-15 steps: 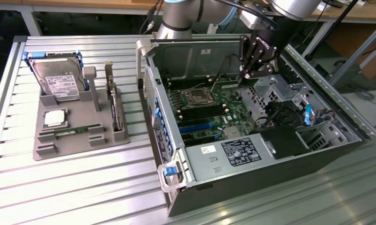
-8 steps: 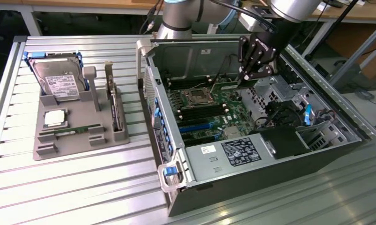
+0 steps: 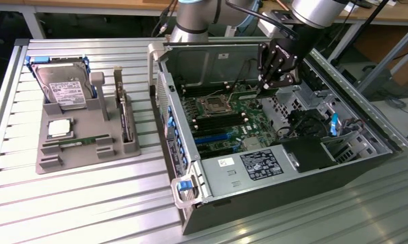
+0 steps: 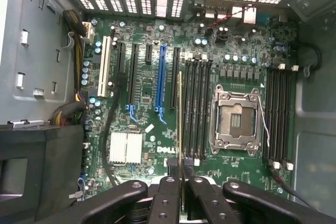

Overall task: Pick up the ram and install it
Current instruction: 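Insert the ram into the slot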

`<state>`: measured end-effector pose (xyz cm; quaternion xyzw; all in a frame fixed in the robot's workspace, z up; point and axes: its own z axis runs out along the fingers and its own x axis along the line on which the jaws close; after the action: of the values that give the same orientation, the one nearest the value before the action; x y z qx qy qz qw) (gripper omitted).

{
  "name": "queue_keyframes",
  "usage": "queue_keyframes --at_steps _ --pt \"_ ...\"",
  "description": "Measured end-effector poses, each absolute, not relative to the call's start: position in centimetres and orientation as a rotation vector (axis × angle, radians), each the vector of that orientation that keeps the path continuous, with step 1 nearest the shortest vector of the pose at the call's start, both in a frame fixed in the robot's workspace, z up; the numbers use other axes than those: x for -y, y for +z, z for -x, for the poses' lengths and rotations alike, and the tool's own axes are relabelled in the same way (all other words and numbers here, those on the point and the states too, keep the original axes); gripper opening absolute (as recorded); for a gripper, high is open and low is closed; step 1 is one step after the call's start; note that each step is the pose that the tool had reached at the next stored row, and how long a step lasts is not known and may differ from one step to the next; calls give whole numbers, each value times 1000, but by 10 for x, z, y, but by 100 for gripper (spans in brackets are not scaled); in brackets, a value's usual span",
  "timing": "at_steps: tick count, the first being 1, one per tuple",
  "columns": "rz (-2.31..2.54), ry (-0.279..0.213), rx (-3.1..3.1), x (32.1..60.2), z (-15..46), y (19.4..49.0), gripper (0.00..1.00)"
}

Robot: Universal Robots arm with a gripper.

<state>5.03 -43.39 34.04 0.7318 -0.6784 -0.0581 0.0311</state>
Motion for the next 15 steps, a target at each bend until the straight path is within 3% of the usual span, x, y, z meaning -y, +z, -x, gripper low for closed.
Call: queue_keyframes --at_steps 15 --pt "-2255 -179 2090 434 -50 329 13"
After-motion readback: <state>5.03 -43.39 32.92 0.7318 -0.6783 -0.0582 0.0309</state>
